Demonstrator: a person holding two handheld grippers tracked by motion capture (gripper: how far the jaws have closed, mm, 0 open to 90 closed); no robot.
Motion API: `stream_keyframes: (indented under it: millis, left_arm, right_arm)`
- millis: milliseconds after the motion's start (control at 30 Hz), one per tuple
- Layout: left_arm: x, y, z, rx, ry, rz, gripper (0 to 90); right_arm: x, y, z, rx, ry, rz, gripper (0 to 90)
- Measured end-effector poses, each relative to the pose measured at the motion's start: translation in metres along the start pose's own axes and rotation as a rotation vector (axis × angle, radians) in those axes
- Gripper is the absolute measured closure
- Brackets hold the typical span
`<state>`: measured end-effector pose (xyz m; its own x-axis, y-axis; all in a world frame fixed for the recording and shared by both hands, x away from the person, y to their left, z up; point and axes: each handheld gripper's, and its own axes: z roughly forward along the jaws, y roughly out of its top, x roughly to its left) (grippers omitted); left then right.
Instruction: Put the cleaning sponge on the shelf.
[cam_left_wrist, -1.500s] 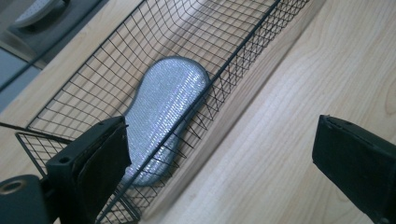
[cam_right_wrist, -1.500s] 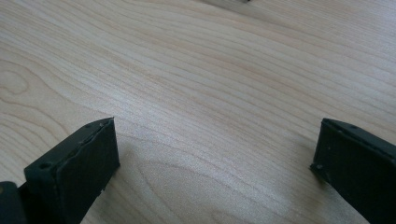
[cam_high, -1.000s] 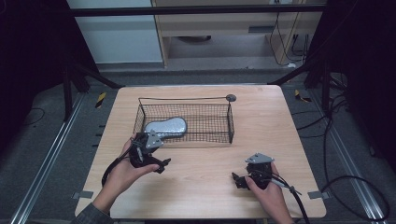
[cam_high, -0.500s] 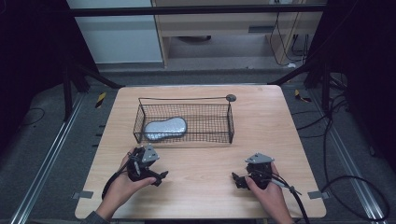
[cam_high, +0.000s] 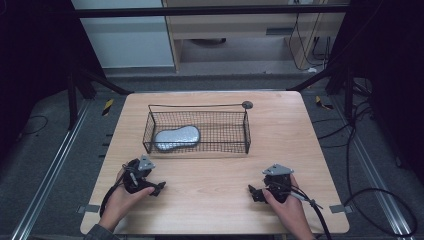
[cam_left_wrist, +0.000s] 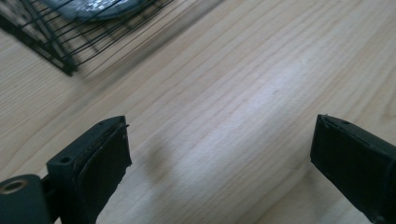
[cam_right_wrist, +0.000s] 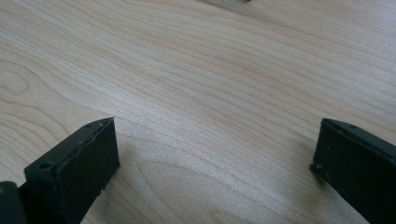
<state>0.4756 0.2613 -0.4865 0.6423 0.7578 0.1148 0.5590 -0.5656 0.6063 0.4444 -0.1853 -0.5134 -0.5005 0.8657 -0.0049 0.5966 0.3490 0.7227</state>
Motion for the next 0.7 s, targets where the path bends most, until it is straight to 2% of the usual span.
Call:
stream_keyframes:
  millis: [167,333,567,700]
  left_arm:
    - [0.015,-0.008,0.003,-0.010,0.039,-0.053,4.3]
    - [0.025,-0.014,0.007,-0.025,0.029,-0.114,3.2]
    - [0.031,-0.015,0.011,-0.056,0.027,-0.128,2.0]
    - [0.035,-0.016,0.016,-0.073,0.002,-0.147,0.0]
  right_arm:
    - [0.000,0.000,0.000,0.001,0.000,0.000,0.5]
    - [0.000,0.000,0.000,0.001,0.000,0.000,0.4]
    - [0.000,0.000,0.000,0.001,0.001,0.002,0.4]
    - [0.000,0.000,0.000,0.003,0.001,-0.001,0.3]
